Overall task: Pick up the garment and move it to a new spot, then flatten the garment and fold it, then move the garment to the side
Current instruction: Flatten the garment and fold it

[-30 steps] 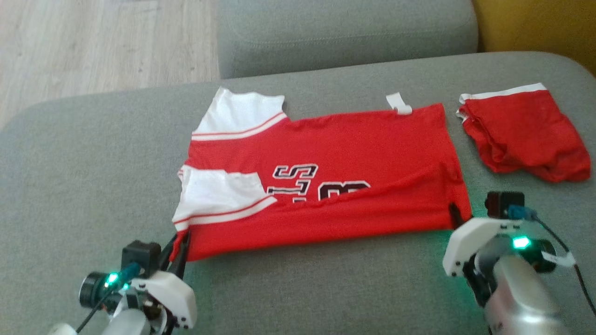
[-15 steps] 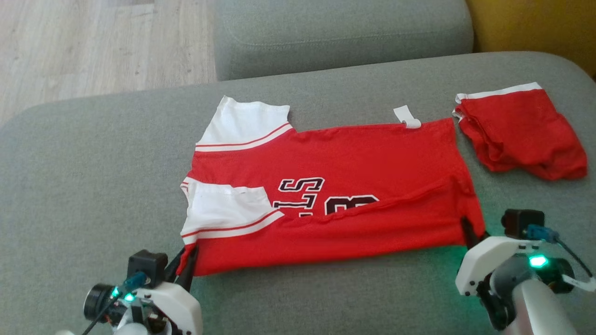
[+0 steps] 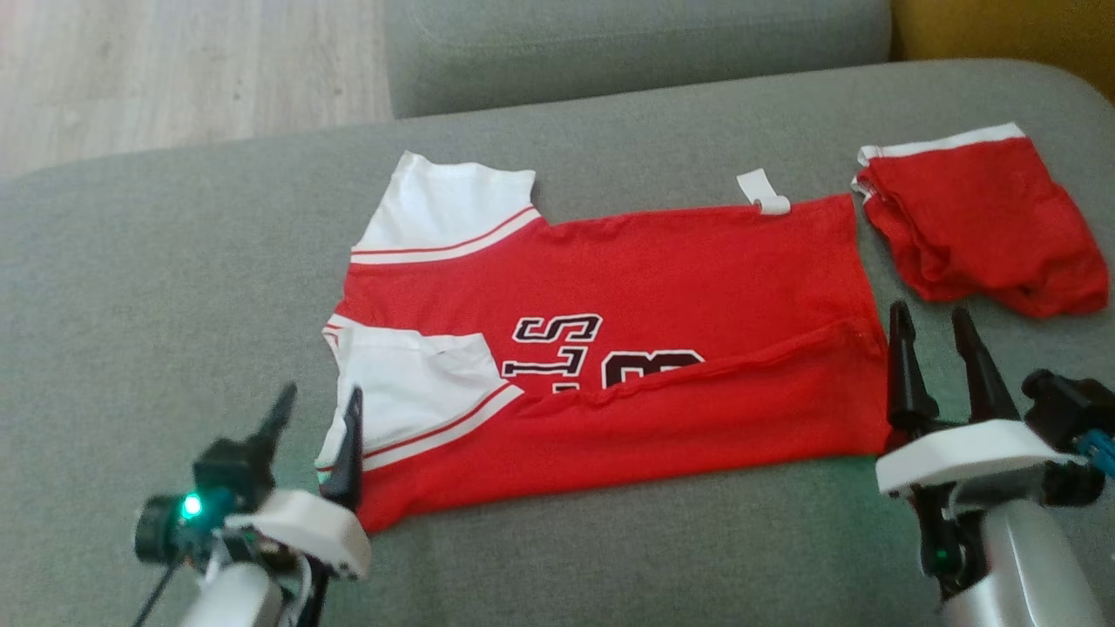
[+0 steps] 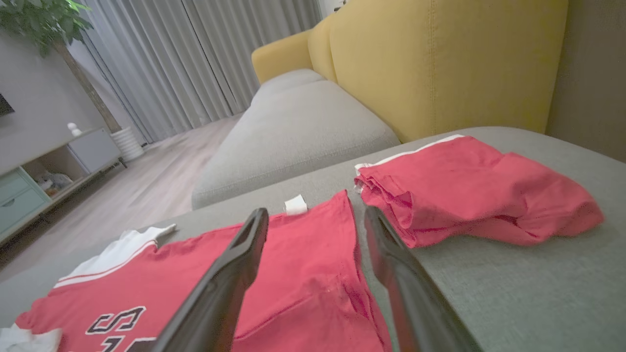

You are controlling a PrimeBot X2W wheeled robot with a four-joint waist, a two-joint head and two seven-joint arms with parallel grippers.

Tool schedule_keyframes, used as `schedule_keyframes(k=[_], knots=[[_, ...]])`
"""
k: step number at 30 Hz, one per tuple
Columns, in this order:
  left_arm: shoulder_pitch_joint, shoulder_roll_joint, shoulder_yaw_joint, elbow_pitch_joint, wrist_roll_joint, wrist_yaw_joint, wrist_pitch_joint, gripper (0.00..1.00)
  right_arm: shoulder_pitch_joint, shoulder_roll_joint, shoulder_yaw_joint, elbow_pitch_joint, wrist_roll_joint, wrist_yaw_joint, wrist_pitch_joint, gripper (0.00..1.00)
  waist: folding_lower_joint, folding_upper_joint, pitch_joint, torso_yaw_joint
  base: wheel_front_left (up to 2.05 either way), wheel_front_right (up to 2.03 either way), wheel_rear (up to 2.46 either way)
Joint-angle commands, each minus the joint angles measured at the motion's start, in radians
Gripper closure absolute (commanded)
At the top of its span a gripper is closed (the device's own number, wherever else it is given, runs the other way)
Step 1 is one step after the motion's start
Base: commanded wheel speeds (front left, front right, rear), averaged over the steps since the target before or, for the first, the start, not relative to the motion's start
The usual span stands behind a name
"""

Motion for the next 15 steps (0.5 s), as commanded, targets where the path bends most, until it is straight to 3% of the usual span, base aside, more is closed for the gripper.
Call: schedule_keyframes(k=[1,7,15], knots=[[-0.072,0.024,0.054,-0.035,0.005,0.006,-0.023,0.00,-0.056,-0.004,0.035,-0.038,0.008,-0.001,-0.030,0.00,-0.0001,-0.0001,0.016,-0.011,0.00,0.00,0.00],[-0.196,0.059,0.071,-0.050,0.016,-0.037,-0.076,0.00,-0.097,-0.004,0.085,-0.059,0.010,-0.001,-0.113,0.00,-0.0001,-0.0001,0.087,-0.049,0.00,0.00,0.00],[-0.471,0.163,0.034,0.041,0.059,-0.155,0.061,0.00,-0.141,-0.004,0.110,-0.095,0.005,-0.001,-0.133,0.00,-0.0001,-0.0001,0.197,-0.110,0.00,0.00,0.00]])
